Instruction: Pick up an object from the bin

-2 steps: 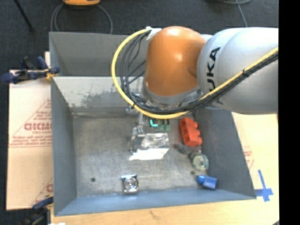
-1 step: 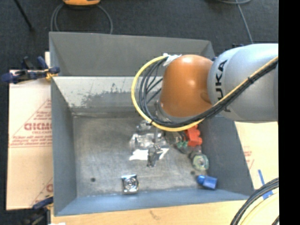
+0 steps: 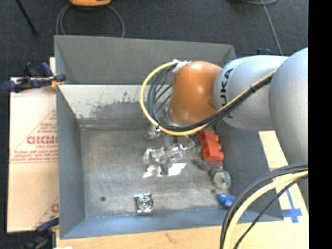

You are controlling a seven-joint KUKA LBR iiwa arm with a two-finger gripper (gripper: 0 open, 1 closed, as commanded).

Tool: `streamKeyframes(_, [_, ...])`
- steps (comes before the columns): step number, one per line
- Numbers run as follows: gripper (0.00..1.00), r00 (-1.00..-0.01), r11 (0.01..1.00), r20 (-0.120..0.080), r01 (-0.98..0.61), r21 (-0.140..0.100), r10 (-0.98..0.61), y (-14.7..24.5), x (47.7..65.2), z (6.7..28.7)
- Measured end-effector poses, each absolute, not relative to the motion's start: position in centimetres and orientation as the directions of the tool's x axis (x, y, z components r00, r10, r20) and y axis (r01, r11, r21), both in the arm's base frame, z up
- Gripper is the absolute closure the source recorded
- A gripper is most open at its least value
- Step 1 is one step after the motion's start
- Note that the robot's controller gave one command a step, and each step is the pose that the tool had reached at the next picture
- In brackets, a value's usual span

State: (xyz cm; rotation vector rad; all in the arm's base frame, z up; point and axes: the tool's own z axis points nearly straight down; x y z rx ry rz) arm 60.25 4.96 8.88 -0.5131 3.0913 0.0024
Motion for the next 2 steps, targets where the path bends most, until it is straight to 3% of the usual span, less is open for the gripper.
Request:
streamKeyframes(1, [1.0,-0.948,0.948,-0.008,-0.32,0.0,-0.32,4.9,60.4,9.0])
streamKeyframes(2, [1.0,-0.878,0.878,-0.009,-0.478,-0.005,-0.478,4.3,62.6,25.4])
